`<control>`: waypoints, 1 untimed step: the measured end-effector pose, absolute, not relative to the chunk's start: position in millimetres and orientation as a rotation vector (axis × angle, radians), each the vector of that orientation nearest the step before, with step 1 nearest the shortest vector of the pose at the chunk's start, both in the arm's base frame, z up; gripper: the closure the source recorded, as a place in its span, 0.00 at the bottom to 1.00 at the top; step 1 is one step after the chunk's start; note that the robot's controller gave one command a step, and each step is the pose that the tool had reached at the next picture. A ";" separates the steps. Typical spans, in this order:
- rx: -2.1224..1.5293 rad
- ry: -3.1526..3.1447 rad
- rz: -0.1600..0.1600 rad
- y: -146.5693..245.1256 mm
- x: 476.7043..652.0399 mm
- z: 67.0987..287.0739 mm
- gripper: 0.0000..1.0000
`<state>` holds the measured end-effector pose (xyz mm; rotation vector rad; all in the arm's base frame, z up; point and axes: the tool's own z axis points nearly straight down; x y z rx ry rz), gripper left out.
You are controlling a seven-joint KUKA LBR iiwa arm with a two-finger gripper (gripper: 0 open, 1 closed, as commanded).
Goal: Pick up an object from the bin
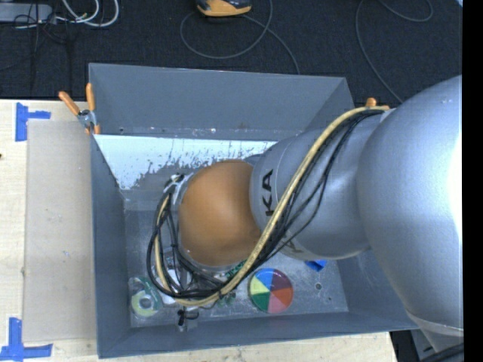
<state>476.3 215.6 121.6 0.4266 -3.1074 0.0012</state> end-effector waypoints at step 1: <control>0.387 -3.118 0.003 229.2 485.5 81.3 0.00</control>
Offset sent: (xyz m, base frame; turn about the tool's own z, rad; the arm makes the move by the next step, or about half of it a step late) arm 0.0419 0.0179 -0.0481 0.1857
